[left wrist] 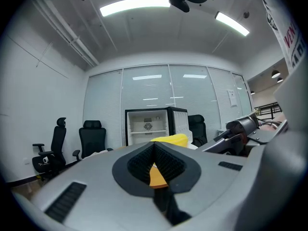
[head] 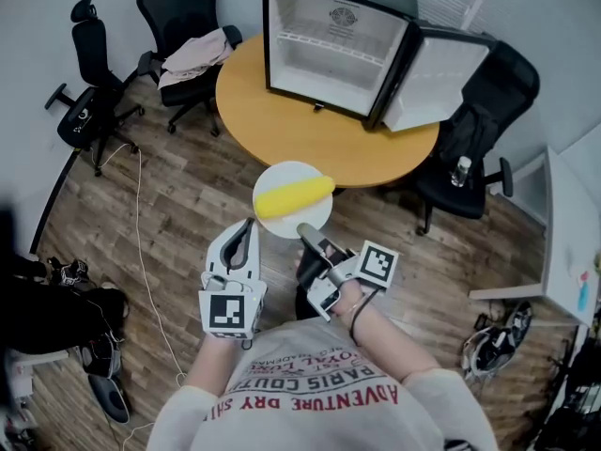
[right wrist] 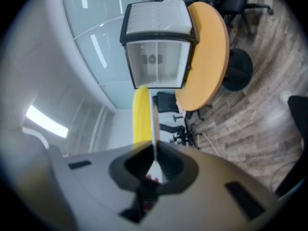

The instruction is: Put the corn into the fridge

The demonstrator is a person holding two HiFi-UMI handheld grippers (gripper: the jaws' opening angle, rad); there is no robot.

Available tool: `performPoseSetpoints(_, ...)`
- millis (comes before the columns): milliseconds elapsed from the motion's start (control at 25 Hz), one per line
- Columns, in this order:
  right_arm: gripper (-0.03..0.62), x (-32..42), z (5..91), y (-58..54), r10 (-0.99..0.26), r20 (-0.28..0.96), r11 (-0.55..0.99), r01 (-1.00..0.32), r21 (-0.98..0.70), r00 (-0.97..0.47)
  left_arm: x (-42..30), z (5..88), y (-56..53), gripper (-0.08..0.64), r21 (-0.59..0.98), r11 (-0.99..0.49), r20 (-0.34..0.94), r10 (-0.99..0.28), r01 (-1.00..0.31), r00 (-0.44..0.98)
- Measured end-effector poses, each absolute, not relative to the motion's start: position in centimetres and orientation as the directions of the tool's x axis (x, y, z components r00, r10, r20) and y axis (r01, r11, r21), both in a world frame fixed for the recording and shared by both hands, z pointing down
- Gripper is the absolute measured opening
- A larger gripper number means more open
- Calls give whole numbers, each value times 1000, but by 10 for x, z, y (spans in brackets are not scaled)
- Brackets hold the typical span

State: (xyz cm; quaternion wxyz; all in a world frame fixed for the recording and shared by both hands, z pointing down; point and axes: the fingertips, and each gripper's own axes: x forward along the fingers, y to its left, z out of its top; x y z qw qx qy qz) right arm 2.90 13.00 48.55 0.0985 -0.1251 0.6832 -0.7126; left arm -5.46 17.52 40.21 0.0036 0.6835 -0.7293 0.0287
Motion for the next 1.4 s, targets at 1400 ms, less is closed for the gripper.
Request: performPoseSetpoints(1400, 38, -82, 464, -261, -563, 35, -45, -12, -999, -825, -174, 393, -226, 25, -54, -164, 21, -986, -985, 163)
